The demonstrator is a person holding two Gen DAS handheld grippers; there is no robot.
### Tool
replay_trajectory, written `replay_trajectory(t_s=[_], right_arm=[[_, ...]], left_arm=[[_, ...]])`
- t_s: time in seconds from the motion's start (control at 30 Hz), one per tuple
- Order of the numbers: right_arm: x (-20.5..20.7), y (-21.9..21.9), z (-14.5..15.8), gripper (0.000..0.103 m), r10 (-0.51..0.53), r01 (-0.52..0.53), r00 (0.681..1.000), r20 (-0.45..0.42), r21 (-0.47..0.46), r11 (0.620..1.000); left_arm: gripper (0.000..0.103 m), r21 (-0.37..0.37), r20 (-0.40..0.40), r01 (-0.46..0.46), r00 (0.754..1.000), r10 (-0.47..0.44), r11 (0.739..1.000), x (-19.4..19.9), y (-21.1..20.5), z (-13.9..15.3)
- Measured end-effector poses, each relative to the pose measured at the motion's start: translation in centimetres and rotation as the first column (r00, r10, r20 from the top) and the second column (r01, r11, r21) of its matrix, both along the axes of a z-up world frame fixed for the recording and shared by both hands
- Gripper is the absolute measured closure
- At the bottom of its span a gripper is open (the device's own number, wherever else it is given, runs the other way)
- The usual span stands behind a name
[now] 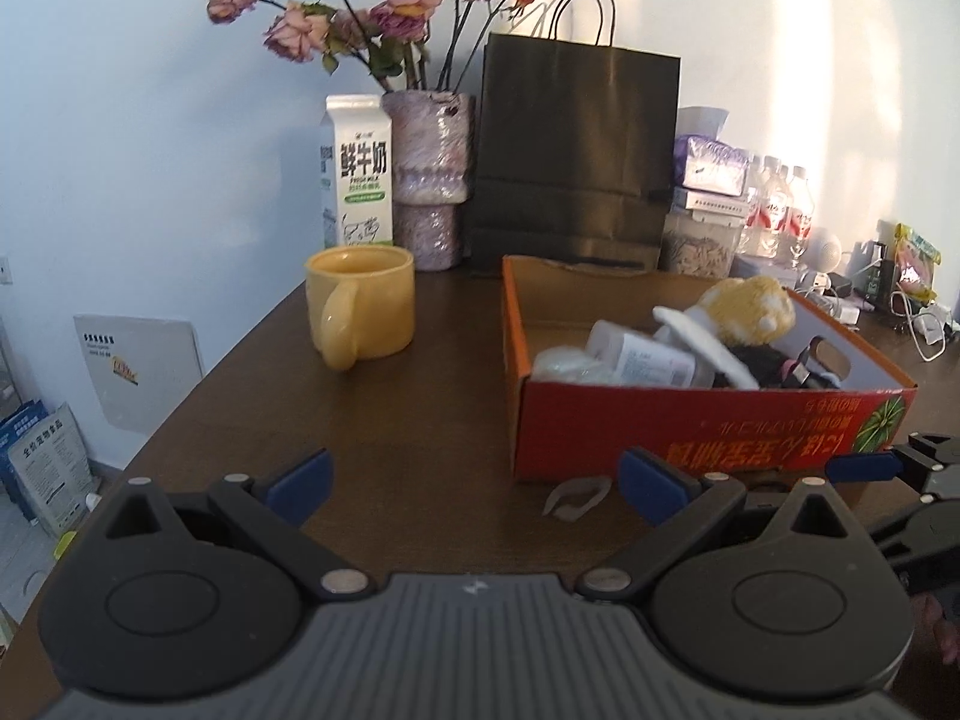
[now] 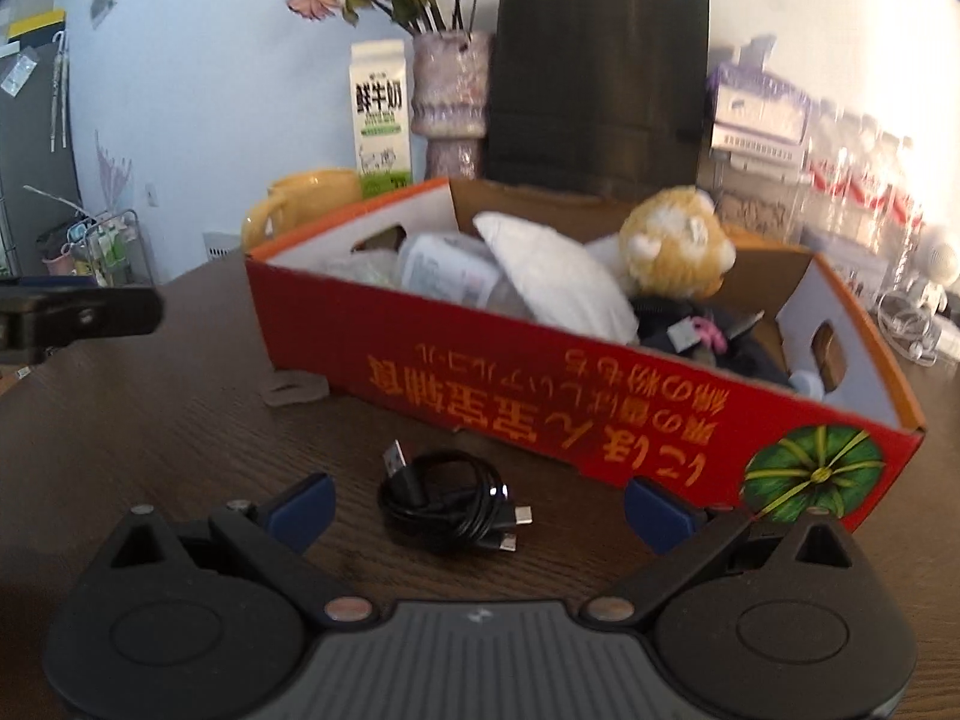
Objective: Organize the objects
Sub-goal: 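Withdraw both tools toward the coiled black cable and clear plastic piece, then grasp the coiled black cable with the right tool while the left tool grasps the clear plastic piece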
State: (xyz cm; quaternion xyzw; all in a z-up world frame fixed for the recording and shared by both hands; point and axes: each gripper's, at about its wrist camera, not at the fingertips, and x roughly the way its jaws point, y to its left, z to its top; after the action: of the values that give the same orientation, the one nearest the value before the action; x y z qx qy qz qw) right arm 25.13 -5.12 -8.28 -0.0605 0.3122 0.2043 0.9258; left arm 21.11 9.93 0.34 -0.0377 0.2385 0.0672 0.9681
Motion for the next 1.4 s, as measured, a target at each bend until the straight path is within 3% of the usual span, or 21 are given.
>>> replay_trajectory(t_s=[0.3, 0.37, 0.43, 0.47, 0.83, 1.4], right_arm=[[1.4, 0.6, -1.0, 0.004, -0.006, 0.006, 0.999, -0.043, -0.012, 1.0], [1.1, 0.7, -0.9, 0.019, 0.01, -0.01, 1.0, -0.027, -0.006, 1.0], [0.8, 0.9, -0.7, 0.042, 0.033, -0.033, 0.999, -0.011, -0.003, 0.999], [0.6, 1.1, -0.6, 0.047, 0.046, -0.046, 0.999, -0.005, -0.002, 0.999], [-0.5, 1.2, 0.1, 0.05, 0.081, -0.081, 0.995, 0.057, 0.009, 0.997], [-2.4, -3.8, 0.6, 0.05, 0.007, -0.014, 0.994, 0.114, 0.062, 0.998]], left_arm=[[0.0, -0.019, -0.023, -0.002, 1.0, 0.002, 1.0, -0.1, 0.5, -1.0], [0.0, -0.02, -0.028, -0.002, 1.0, 0.001, 1.0, 0.0, 0.5, -1.1], [0.0, -0.019, -0.033, -0.003, 0.999, 0.002, 1.0, 0.1, 0.6, -1.3], [0.0, -0.018, -0.035, -0.003, 0.999, 0.002, 1.0, 0.1, 0.6, -1.3], [0.0, 0.003, -0.085, 0.024, 0.996, -0.024, 1.0, 1.9, -0.6, -2.3], [0.004, 0.068, -0.18, 0.079, 0.982, -0.065, 0.995, 7.0, -3.0, -4.6]])
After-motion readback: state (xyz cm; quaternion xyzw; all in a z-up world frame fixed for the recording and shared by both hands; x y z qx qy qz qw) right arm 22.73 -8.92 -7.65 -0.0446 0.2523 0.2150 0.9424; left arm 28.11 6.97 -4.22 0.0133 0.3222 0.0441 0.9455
